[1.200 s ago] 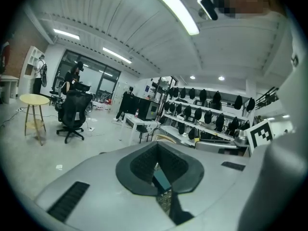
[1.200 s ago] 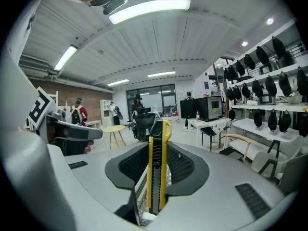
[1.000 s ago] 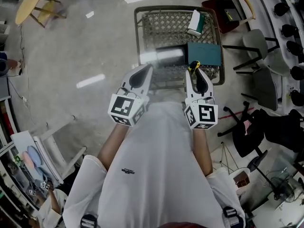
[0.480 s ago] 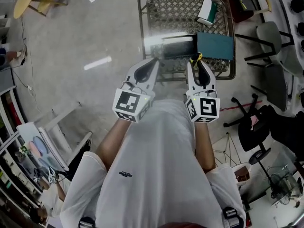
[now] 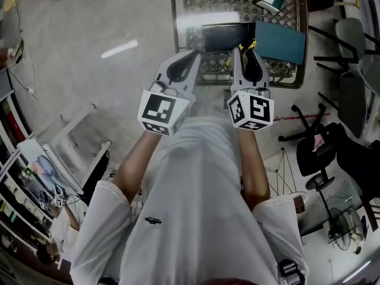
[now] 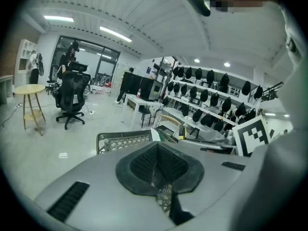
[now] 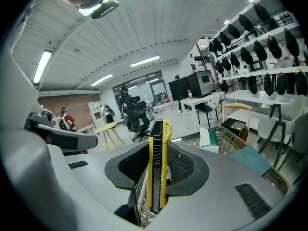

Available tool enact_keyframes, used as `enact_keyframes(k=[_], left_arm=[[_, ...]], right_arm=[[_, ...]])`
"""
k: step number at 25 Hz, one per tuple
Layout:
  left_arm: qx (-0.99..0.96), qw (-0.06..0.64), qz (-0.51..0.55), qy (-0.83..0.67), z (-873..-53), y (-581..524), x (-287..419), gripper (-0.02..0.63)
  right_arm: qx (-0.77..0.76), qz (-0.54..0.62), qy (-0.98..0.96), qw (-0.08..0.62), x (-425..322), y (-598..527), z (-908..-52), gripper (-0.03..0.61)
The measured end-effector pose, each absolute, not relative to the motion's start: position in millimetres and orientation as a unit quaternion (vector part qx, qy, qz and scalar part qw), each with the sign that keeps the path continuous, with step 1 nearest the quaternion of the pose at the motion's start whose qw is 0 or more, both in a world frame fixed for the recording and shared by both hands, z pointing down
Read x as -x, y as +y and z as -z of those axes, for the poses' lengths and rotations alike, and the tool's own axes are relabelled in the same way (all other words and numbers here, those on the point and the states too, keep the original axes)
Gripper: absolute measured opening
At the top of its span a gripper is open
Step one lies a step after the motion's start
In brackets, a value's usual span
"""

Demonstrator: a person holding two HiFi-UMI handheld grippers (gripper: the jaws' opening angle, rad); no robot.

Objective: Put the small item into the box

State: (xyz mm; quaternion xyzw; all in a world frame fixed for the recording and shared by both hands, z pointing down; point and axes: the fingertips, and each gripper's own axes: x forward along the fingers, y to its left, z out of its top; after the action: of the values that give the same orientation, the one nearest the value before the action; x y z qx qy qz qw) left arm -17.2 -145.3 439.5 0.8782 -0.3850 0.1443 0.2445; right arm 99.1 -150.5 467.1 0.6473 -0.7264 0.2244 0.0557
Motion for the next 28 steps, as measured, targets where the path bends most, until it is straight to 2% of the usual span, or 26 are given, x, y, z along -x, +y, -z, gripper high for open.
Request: enact_keyframes(k=[14,23,28], left_arm=[[-0.856,0.287,-0.166,-0.397,-517.1,-172.0,10.9,0.002],[-0.847,0.302,-0.179,-0.399,-547.8,-181.5,9.2,0.002],[-0.844,0.308,-0.184,-0.398,-561.5,-184.6,8.9,0.002]], right_arm=[[-0.68,-0.319,-0.659,0.041,-132.6,-185.5,-566.7,0.104],[-0.689,-0.382,-0.613,0.06,-133.1,-194.9,-630.2,0.104],[-0.685,-0.403,-0.605,0.042,-135.5,-204.8,-643.9,0.095]])
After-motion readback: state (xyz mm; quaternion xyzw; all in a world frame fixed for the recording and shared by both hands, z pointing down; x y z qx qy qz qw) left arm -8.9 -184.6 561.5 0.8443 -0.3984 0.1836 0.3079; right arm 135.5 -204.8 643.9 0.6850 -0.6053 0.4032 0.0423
